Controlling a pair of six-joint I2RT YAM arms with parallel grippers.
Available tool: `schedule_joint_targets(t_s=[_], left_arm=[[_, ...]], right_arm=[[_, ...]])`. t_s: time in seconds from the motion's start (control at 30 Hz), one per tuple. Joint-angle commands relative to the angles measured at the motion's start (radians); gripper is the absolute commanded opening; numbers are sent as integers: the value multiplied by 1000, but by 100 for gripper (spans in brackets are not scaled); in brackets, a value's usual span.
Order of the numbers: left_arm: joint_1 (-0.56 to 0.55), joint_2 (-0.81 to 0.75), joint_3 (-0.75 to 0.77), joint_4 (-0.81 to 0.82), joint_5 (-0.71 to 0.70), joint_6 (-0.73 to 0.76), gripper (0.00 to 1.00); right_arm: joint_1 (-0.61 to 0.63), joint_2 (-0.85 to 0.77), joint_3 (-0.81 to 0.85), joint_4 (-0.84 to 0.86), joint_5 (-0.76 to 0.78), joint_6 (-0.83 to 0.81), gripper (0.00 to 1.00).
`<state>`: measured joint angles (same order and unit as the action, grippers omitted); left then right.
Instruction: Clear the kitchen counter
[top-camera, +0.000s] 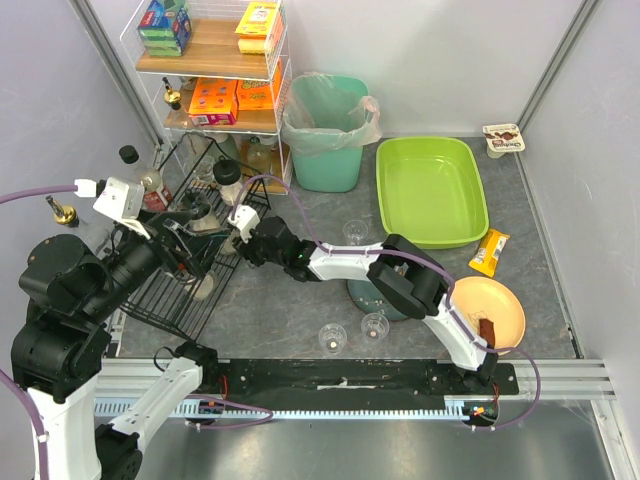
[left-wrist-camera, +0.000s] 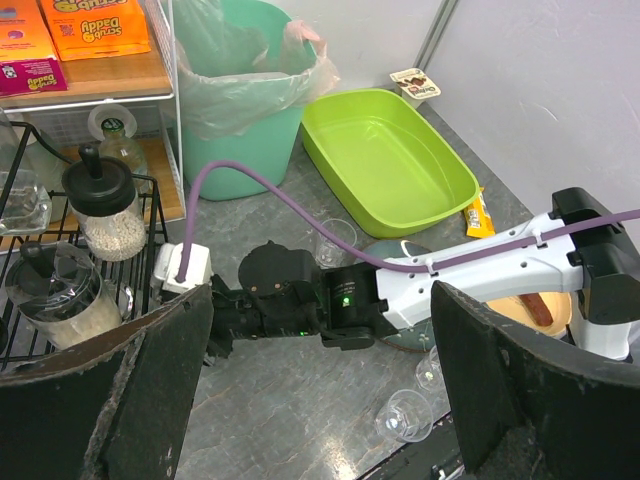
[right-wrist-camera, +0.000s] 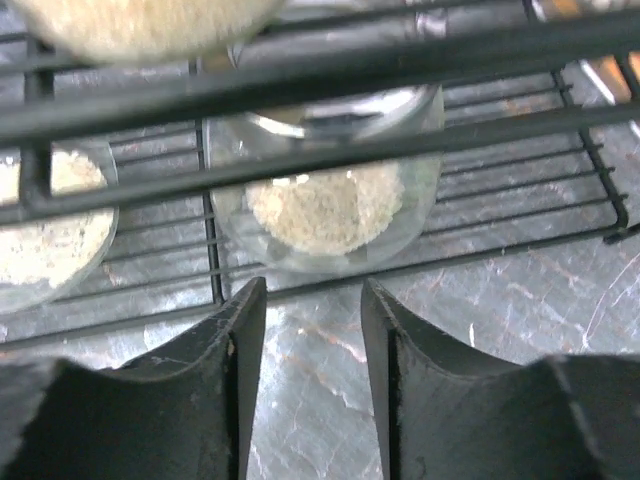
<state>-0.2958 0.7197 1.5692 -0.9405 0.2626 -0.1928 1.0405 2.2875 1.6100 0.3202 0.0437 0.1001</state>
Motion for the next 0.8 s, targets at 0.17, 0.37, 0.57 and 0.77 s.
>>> schedule_joint_targets(t_s=[0.17, 0.37, 0.57, 0.77], left_arm=[[3, 20, 3, -7, 173, 52, 99], [3, 29, -54, 19, 279, 47, 99], [3, 43, -182, 78, 388, 27, 99], [4, 73, -363, 153, 385, -25, 97]], right_arm=[[-2, -327, -202, -159, 51, 91, 65], [-2, -574, -334, -404, 218, 220, 86], [-4, -772, -429, -677, 471, 369, 97], [-26, -1031, -613, -800, 633, 552, 96]])
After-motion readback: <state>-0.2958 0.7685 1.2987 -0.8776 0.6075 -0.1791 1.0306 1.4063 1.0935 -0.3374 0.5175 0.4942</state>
